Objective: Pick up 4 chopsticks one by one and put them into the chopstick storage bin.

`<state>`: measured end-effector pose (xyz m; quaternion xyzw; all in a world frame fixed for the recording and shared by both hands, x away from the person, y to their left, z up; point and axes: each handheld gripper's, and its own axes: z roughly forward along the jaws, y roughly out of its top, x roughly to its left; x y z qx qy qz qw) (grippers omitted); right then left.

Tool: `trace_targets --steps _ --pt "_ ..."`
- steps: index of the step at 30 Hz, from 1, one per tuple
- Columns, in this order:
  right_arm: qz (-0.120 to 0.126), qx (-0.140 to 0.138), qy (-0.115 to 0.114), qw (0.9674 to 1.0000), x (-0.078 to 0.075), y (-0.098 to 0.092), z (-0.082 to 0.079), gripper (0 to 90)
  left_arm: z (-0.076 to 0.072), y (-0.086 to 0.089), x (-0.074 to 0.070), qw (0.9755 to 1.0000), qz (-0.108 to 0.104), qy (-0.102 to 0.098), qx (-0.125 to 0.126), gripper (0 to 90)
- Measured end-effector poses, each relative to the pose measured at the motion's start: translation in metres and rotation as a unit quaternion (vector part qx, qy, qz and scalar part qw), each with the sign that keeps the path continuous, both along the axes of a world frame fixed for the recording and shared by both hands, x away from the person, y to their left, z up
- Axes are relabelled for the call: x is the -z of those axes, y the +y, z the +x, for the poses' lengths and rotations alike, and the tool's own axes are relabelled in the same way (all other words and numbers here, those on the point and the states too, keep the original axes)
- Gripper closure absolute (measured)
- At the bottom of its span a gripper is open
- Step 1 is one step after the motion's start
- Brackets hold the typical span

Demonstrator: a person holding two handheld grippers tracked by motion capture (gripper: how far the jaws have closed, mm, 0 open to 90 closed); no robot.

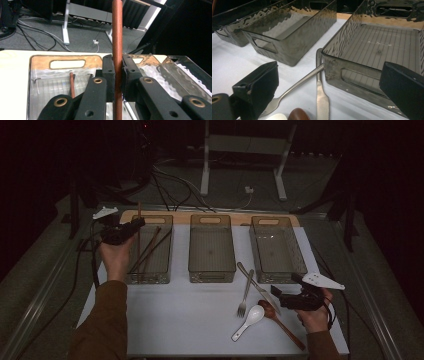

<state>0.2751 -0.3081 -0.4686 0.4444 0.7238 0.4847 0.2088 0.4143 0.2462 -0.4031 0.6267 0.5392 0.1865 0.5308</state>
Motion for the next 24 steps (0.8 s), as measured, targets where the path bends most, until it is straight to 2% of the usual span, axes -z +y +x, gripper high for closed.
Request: trace_targets --steps 10,17,20,21,22,24 --pt "-0.002 -0.003 0.002 1.0 0.001 0.001 0.0 2.8 0.013 -0.01 0.009 0.9999 0.01 0.011 -0.005 83.8" --pt "-0.003 -0.005 0.001 1.0 0.002 0.003 0.0 2.8 0.023 -0.018 0.02 0.9996 0.01 0.028 -0.004 83.8" --pt "-0.004 -0.007 0.002 1.0 0.002 0.003 -0.001 2.9 0.028 -0.022 0.025 0.999 0.019 0.04 -0.001 83.7" --pt "-0.005 -0.007 0.002 1.0 0.002 0.003 -0.001 2.8 0.028 -0.022 0.027 0.999 0.015 0.042 0.0 82.9" --pt "-0.007 -0.008 0.001 0.9999 0.002 0.003 -0.001 2.8 0.029 -0.022 0.029 0.999 0.007 0.043 0.003 78.4" --pt "-0.007 -0.008 0.002 0.9999 0.002 0.004 -0.002 2.8 0.029 -0.023 0.03 0.999 0.005 0.044 -0.002 61.5"
